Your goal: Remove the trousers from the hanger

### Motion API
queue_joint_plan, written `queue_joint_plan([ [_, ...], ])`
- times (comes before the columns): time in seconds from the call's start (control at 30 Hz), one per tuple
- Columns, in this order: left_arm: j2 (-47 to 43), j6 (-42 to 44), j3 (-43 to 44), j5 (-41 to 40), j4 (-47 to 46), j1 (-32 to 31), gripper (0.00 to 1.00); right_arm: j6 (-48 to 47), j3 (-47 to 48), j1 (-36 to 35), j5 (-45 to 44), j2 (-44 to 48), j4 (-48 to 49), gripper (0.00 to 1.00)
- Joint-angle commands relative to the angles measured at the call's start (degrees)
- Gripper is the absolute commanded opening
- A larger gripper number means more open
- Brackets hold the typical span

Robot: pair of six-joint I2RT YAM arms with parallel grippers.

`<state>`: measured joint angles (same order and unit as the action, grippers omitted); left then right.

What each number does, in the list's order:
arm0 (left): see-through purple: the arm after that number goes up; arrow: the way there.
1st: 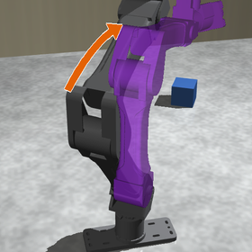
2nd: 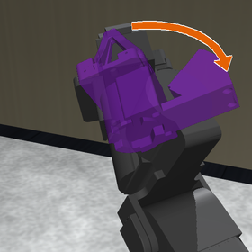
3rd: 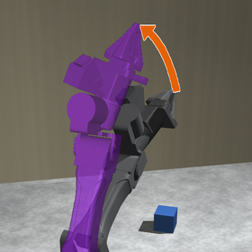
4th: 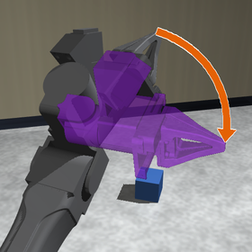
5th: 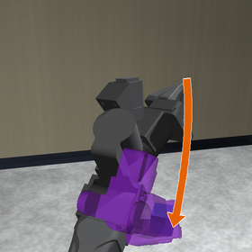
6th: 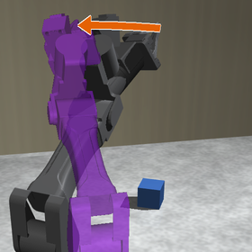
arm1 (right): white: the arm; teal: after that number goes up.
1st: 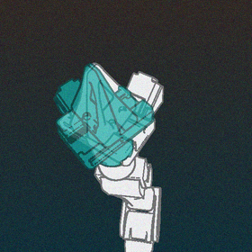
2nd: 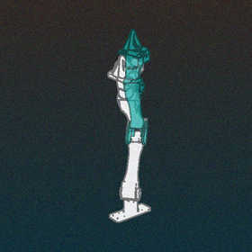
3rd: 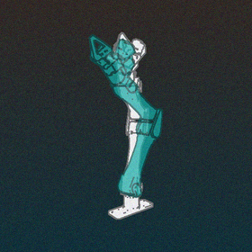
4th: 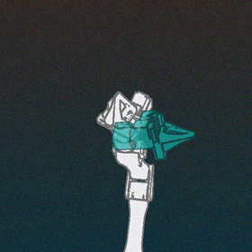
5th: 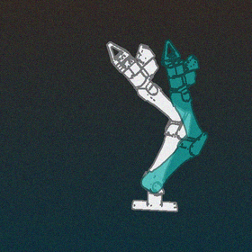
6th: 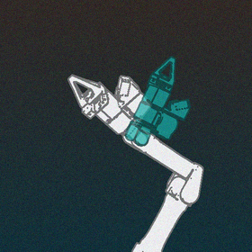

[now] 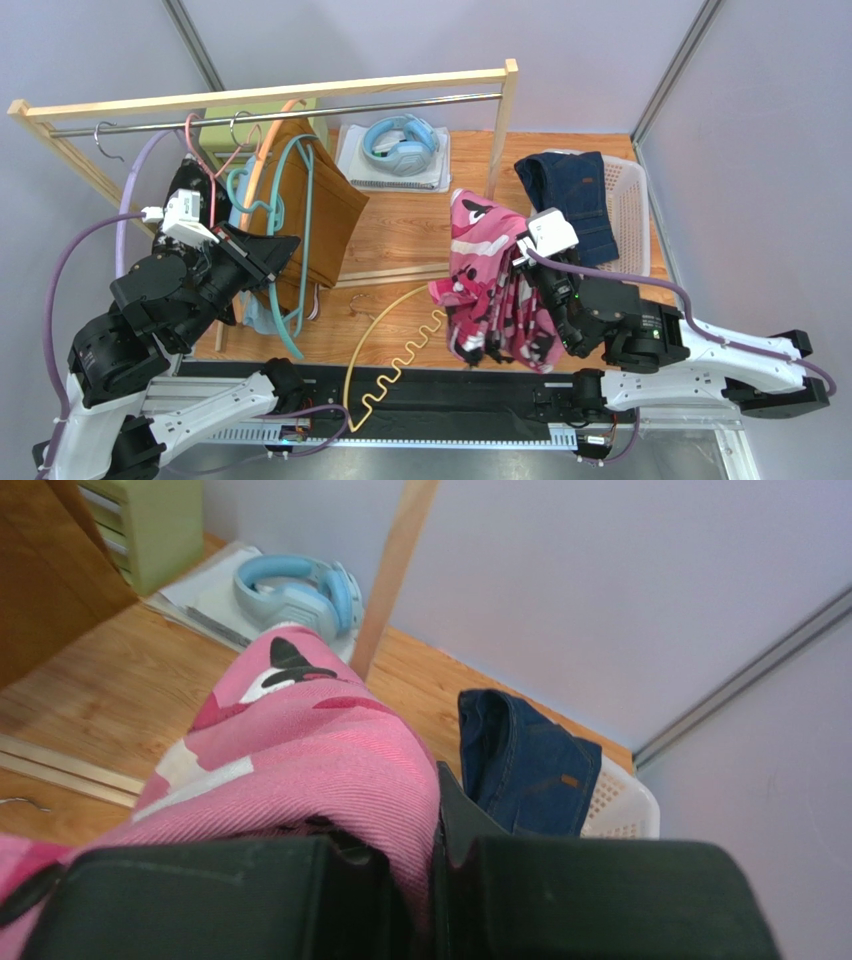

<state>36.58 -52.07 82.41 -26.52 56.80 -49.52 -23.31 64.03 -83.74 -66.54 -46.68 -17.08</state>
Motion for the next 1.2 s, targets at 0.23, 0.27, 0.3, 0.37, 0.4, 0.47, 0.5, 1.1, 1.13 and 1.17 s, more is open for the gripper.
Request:
queue_joint_plan([
  [0.23, -1.51, 2.42, 0.03, -1.95, 2.09, 0.12, 0.0, 13.91, 1.62, 22.21, 5.71, 6.77, -5.68, 0.0],
  [0.27, -1.42, 2.5, 0.03, -2.04, 2.09, 0.12, 0.0, 13.47, 1.97, 25.09, 6.51, 7.03, -5.86, 0.0],
  [0.3, -1.42, 2.5, -0.06, -1.95, 2.0, 0.12, 0.0, 13.12, 2.41, 26.6, 7.21, 7.12, -5.68, 0.0],
  [0.37, -1.25, 2.68, -0.23, -1.43, 1.65, 0.12, 0.0, 11.98, 3.99, 32.22, 9.32, 6.25, -5.68, 0.0],
  [0.4, -1.16, 2.68, -0.41, -1.25, 1.3, 0.12, 0.0, 11.71, 4.52, 34.68, 12.02, 5.9, -5.6, 0.0],
  [0.47, -1.16, 2.86, -0.58, -0.64, 1.04, 0.12, 0.0, 11.71, 5.75, 42.06, 14.85, 4.23, -5.51, 0.0],
  [0.5, -1.16, 3.03, -0.85, -0.46, 0.69, 0.12, 0.0, 11.62, 6.1, 44.69, 18.17, 3.35, -5.51, 0.0],
  [1.1, 1.3, 6.9, -3.92, 5.08, -1.6, 0.12, 0.0, 12.78, 15.07, 87.7, 35.08, -7.03, -4.8, 0.0],
  [1.13, 1.04, 7.07, -4.19, 5.25, -1.6, 0.12, 0.0, 11.98, 14.98, 88.13, 34.3, -6.59, -4.8, 0.0],
  [1.17, 0.6, 7.16, -4.88, 5.25, -1.69, 0.12, 0.0, 10.93, 14.81, 88.23, 33.68, -6.15, -4.72, 0.0],
])
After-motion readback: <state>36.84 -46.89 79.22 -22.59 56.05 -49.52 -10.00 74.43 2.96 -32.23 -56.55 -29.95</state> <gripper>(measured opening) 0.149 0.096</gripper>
